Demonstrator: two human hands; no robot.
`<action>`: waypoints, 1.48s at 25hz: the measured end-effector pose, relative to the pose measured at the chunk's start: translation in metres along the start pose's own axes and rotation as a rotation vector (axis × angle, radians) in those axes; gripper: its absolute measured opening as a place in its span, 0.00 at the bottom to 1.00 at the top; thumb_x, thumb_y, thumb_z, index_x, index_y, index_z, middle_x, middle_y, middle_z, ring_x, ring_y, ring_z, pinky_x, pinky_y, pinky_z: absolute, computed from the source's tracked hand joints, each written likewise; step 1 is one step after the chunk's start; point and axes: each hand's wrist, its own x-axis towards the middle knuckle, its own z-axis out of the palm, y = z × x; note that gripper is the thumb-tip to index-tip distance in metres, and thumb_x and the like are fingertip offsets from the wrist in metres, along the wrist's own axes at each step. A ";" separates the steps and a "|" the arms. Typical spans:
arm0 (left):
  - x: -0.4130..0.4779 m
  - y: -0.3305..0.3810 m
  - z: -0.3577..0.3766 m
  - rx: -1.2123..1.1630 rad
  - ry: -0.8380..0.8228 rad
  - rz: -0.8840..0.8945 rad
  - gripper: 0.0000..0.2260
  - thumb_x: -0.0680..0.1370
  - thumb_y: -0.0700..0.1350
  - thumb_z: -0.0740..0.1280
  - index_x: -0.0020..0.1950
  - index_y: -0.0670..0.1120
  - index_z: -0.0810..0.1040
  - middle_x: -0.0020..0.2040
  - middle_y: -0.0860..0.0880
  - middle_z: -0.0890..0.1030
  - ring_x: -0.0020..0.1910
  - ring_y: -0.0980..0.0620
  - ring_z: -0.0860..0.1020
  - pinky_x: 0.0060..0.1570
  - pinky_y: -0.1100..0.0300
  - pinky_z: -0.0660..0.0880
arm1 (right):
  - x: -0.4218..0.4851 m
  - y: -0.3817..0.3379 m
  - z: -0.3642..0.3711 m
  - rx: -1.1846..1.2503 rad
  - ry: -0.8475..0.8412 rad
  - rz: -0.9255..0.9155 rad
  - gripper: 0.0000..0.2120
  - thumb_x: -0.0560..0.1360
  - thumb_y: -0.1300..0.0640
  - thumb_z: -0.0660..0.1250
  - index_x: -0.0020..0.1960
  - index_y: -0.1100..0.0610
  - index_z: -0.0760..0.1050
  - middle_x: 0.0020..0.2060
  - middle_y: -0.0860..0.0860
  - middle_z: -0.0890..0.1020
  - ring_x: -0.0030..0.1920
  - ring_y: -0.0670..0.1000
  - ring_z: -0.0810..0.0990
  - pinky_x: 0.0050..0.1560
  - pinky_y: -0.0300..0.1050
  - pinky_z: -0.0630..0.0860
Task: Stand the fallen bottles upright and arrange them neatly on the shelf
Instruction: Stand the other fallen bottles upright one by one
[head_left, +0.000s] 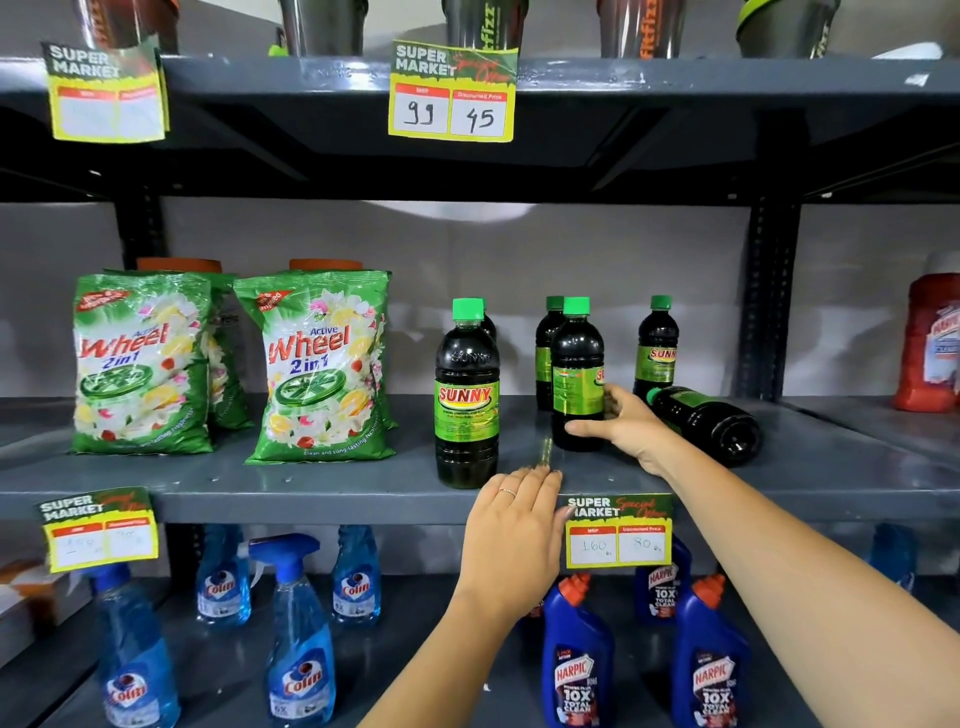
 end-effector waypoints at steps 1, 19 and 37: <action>0.000 0.000 0.000 0.004 0.000 -0.002 0.19 0.79 0.52 0.55 0.61 0.45 0.77 0.58 0.47 0.82 0.56 0.49 0.79 0.58 0.54 0.73 | -0.001 0.000 0.002 -0.051 0.022 -0.010 0.38 0.62 0.58 0.81 0.67 0.56 0.67 0.60 0.52 0.78 0.59 0.51 0.77 0.62 0.47 0.71; 0.000 -0.003 -0.003 0.022 -0.022 -0.037 0.19 0.79 0.52 0.55 0.61 0.45 0.78 0.57 0.48 0.82 0.55 0.49 0.79 0.59 0.57 0.63 | -0.005 -0.028 -0.003 -0.217 -0.034 0.004 0.38 0.61 0.51 0.81 0.66 0.54 0.68 0.62 0.52 0.78 0.58 0.51 0.77 0.60 0.47 0.72; 0.002 -0.002 0.000 -0.021 0.058 0.007 0.18 0.78 0.51 0.57 0.58 0.43 0.79 0.55 0.46 0.83 0.53 0.48 0.80 0.55 0.53 0.74 | -0.076 -0.042 -0.001 -0.304 0.102 -0.069 0.40 0.56 0.39 0.80 0.61 0.52 0.67 0.56 0.47 0.78 0.55 0.48 0.77 0.52 0.44 0.74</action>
